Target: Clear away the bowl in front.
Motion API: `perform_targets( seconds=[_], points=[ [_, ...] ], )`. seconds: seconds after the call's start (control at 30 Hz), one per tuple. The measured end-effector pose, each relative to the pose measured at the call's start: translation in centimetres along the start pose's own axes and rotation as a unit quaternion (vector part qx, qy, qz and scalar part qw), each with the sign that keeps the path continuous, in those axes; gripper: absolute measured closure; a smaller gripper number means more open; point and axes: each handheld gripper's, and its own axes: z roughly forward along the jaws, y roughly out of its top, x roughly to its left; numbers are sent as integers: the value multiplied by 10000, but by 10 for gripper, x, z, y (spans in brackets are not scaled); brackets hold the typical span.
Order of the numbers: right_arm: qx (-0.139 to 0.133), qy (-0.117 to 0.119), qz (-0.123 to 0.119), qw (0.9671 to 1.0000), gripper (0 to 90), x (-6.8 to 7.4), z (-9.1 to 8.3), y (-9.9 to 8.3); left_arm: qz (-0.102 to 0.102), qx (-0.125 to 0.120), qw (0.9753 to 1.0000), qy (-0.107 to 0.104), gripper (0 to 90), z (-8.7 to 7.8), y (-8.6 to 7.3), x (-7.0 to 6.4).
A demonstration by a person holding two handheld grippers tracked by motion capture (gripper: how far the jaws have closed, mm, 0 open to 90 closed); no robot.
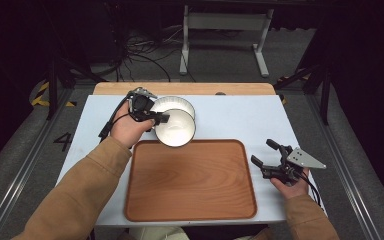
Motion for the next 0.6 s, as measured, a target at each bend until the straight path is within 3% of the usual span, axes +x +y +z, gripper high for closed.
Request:
perform_targets(
  seconds=[0.3,0.6],
  points=[
    [6,-3,-4,10000,125,0,0,0,188,144,9996,-173,814,-7,-2,-15],
    [7,-2,-3,10000,124,0,0,0,249,338,9987,-294,814,-2,-6,-18]
  ],
)
